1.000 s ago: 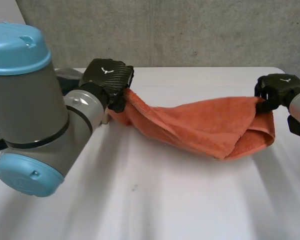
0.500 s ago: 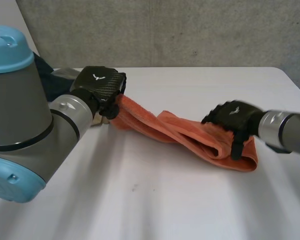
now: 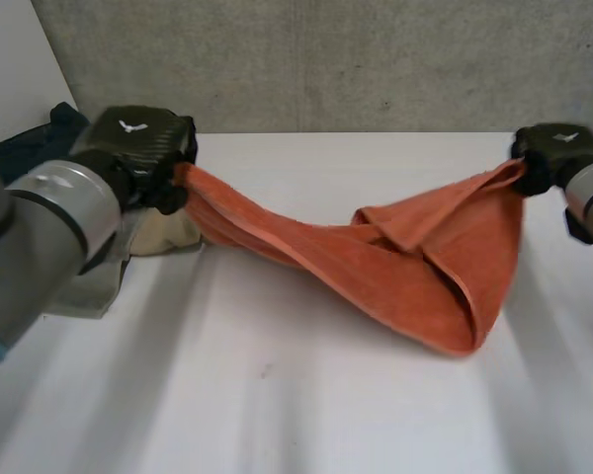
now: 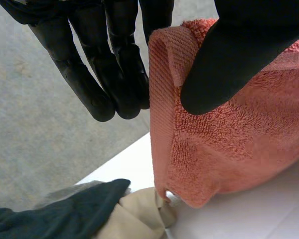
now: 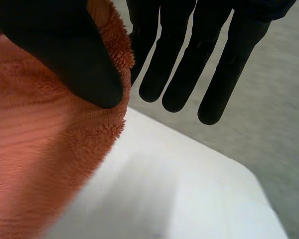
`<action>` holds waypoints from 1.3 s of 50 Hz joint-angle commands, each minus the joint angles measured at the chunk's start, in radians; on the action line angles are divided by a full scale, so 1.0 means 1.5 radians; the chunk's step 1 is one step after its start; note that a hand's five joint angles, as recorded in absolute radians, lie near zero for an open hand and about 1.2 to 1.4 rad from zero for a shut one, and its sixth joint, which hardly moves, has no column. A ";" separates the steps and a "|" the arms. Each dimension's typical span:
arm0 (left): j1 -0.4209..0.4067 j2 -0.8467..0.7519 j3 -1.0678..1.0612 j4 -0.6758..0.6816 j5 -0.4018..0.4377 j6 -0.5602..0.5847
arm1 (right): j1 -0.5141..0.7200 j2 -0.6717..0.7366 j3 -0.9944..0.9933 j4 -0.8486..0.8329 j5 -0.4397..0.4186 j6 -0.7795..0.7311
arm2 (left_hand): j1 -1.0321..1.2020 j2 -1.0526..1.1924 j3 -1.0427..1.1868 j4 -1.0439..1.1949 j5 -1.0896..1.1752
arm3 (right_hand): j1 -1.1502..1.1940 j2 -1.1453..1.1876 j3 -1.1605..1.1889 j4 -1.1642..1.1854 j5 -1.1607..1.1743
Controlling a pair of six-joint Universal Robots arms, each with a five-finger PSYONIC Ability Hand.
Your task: Fold the laundry.
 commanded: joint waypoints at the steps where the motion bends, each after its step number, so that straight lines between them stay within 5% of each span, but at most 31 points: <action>1: 0.019 0.054 -0.026 0.001 0.025 0.001 | -0.011 0.144 -0.214 0.171 0.100 -0.028 | 0.177 0.136 0.139 0.136 0.151 | 0.025 -0.008 -0.011 -0.017 -0.004; 4: 0.021 0.058 -0.034 0.002 0.029 0.004 | -0.003 0.170 -0.273 0.252 0.128 -0.048 | 0.177 0.136 0.139 0.136 0.151 | -0.638 -0.670 -0.674 -0.680 -0.667; 9: 0.029 0.052 -0.039 0.000 0.029 0.002 | 0.014 0.138 -0.262 0.310 0.105 -0.058 | 0.177 0.136 0.139 0.136 0.151 | -0.638 -0.670 -0.674 -0.680 -0.667; 13: 0.034 0.046 -0.039 0.000 0.032 0.001 | 0.030 0.075 -0.188 0.310 0.014 -0.123 | 0.177 0.136 0.139 0.136 0.151 | -0.638 -0.670 -0.674 -0.680 -0.667; 21: 0.047 0.052 -0.028 0.000 0.033 0.000 | 0.048 -0.030 0.019 0.312 -0.176 -0.434 | 0.177 0.136 0.139 0.136 0.151 | -0.616 -0.649 -0.653 -0.659 -0.646; 31: 0.048 0.054 0.004 -0.001 0.033 -0.013 | 0.056 -0.013 0.142 0.288 -0.181 -0.617 | 0.177 0.136 0.139 0.136 0.151 | -0.514 -0.547 -0.551 -0.557 -0.544; 43: 0.077 0.025 0.006 0.001 0.031 -0.032 | 0.066 0.059 0.138 0.088 -0.159 -0.590 | 0.177 0.136 0.139 0.136 0.151 | 0.177 0.144 0.140 0.134 0.147; 49: 0.088 -0.015 0.048 0.019 0.032 -0.030 | 0.079 0.057 0.073 0.009 -0.133 -0.547 | 0.177 0.136 0.139 0.136 0.151 | 0.177 0.144 0.140 0.134 0.148; 53: 0.089 -0.075 0.146 0.058 0.024 -0.036 | 0.090 0.055 -0.037 -0.050 -0.095 -0.431 | 0.177 0.136 0.139 0.136 0.151 | 0.177 0.144 0.140 0.134 0.148; 60: 0.095 -0.202 0.410 0.162 -0.020 -0.119 | 0.082 0.030 -0.286 -0.152 0.092 -0.189 | 0.177 0.136 0.139 0.136 0.151 | 0.177 0.144 0.140 0.134 0.148; 65: 0.108 -0.231 0.490 0.226 -0.044 -0.157 | 0.065 -0.024 -0.303 -0.174 0.107 -0.122 | 0.177 0.136 0.139 0.136 0.151 | 0.177 0.144 0.140 0.134 0.148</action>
